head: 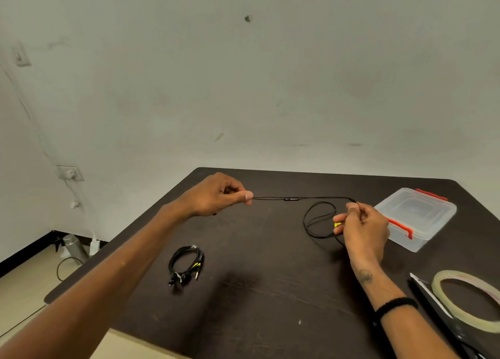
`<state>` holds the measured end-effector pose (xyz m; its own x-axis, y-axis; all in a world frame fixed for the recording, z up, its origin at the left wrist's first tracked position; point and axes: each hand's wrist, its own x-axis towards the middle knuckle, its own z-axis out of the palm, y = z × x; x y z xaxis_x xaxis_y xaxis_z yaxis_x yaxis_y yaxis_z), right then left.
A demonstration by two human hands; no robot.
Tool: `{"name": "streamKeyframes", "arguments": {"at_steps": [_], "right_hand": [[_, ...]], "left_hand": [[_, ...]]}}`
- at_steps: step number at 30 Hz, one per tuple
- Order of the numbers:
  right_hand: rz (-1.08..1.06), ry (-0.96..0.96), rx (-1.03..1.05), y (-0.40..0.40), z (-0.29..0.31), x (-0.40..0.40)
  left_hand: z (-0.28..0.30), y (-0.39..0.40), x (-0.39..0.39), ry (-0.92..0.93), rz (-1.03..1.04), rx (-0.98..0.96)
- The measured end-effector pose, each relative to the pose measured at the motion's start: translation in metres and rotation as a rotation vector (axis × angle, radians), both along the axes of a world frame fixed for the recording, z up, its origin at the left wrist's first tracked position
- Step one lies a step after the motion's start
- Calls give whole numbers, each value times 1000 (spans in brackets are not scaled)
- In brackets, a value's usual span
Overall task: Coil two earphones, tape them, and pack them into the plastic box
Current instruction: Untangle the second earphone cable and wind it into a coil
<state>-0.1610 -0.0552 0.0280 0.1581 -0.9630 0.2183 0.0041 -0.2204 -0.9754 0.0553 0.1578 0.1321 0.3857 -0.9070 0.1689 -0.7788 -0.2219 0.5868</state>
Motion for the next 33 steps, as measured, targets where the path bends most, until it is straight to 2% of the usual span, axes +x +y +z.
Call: {"name": "streamKeyframes", "arguments": {"at_steps": [7, 13, 16, 18, 20, 22, 24, 26, 29, 33], "right_hand": [[-14, 37, -68, 2, -4, 3], [58, 47, -152, 2, -1, 4], [144, 71, -209, 4, -1, 6], [209, 101, -254, 9, -3, 7], [285, 125, -298, 17, -3, 8], [343, 140, -326, 28, -1, 12], [391, 170, -346, 37, 1, 15], [427, 224, -384, 50, 4, 15], [426, 259, -409, 65, 9, 12], [569, 204, -214, 85, 34, 8]], "left_hand": [[-11, 12, 39, -192, 108, 70], [-32, 6, 74, -350, 259, 164], [-43, 0, 82, -329, 363, 248], [-48, -7, 65, -384, 342, 267], [-53, -17, 33, -406, 238, 143], [-57, -26, -12, -216, 130, 58], [-65, -36, -54, 123, 30, 111], [-77, -42, -85, 356, -10, 93], [-86, -38, -108, 482, 11, -20], [-86, -26, -127, 476, 32, -119]]}}
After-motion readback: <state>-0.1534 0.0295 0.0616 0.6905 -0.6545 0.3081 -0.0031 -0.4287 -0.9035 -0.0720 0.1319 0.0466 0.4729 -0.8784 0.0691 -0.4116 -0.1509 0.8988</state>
